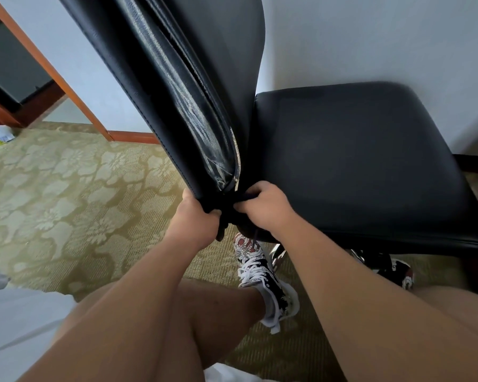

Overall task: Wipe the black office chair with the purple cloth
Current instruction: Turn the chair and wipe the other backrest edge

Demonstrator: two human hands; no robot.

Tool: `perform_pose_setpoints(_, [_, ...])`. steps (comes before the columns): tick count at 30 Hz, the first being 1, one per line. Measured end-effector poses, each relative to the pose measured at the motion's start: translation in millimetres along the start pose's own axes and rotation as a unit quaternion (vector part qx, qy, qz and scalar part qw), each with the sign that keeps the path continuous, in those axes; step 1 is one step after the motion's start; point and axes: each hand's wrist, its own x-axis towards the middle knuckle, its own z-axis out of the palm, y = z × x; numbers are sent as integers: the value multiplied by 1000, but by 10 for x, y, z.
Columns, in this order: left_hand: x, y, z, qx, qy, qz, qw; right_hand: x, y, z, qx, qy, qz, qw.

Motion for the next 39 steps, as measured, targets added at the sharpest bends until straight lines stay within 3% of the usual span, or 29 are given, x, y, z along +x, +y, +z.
perform_pose_setpoints(6, [-3,7,9,-9,1,-2,1000,-89,-15,52,196,-43,-21,979])
perform_pose_setpoints(7, [-1,7,10,-9,1,-1,1000,-75,8,77,159,-41,-23,986])
perform_pose_setpoints(10, [-3,3,11,0,1,1,1000,-70,38,164,-121,-32,-63,990])
perform_pose_setpoints(13, [2,5,1,2,-2,-3,1000,-163,-5,222,-182,-11,-79,980])
perform_pose_setpoints(18, [21,17,-13,-14,-2,6,1000,-131,16,150,5,-22,-59,998])
perform_pose_setpoints(22, [25,12,-16,-24,2,9,1000,-179,-120,13,237,-61,-22,969])
perform_pose_setpoints(24, [11,5,-17,-25,0,12,1000,-194,-148,-7,260,-74,-23,963])
perform_pose_setpoints(27, [-7,6,-14,-23,-3,10,1000,-127,-126,22,169,-62,-51,982])
perform_pose_setpoints(29, [-9,8,-13,-19,-5,12,1000,-55,-99,53,14,-40,-96,995])
perform_pose_setpoints(32, [-14,-2,2,-9,-2,15,1000,-63,-50,135,-292,4,-135,947])
perform_pose_setpoints(33, [-20,-2,6,-7,-2,12,1000,-98,-29,180,-336,25,-143,931])
perform_pose_setpoints(36, [-17,-1,13,-9,1,8,1000,-137,30,289,-332,56,-156,928])
perform_pose_setpoints(39, [5,5,2,-23,4,7,1000,-89,41,241,-257,36,-125,958])
